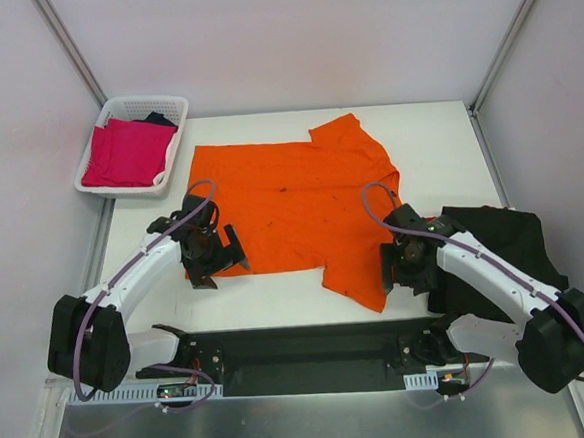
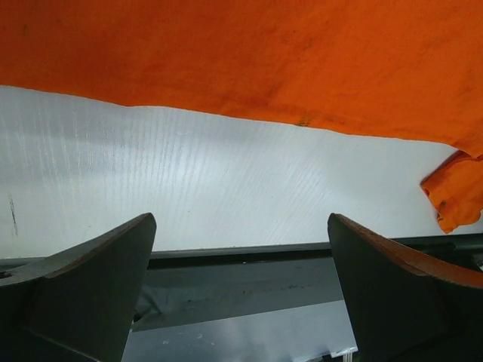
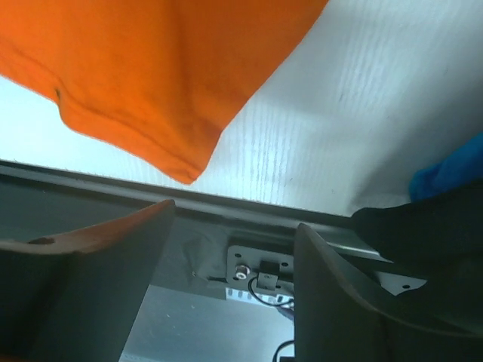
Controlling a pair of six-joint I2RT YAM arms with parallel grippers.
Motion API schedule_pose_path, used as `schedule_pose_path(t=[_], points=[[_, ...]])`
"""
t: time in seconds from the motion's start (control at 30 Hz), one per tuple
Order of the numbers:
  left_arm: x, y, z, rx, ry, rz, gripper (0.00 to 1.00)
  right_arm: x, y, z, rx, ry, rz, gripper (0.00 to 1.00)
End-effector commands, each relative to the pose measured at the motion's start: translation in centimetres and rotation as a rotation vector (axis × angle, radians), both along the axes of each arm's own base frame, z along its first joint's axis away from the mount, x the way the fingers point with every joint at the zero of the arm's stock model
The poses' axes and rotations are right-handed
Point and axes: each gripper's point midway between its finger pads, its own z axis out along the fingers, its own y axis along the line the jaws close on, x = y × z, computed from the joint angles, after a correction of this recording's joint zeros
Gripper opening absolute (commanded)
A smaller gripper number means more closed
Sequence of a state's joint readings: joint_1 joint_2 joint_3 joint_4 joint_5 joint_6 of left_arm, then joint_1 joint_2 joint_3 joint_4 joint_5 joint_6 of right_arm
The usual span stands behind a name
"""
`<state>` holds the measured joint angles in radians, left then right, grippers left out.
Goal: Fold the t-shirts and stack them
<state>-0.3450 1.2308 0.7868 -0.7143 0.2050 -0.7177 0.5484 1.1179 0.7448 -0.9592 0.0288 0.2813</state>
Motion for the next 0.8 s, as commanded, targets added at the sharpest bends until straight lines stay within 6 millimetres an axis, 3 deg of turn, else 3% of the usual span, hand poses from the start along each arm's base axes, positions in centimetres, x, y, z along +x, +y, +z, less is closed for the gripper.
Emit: schedule_pose_path(t=[0.0,0.37,0.77], points=[[1.7,-0.4,0.3,-0.009,-0.03,0.019,0.99,0.3,-0.5,0.4,0.081,0.003,-0.059,0.72],[2.6,0.3,-0.2,0.042,-0.033,0.027,0.99,0.0,0.1,-0.2,0.119,0.032,-0.064,0.73],[3.3,-0.7,2.3,-0.018,-0.058,0.051,0.98,-0.2,1.8,-1.6,0.206,0.02,-0.091,0.68]])
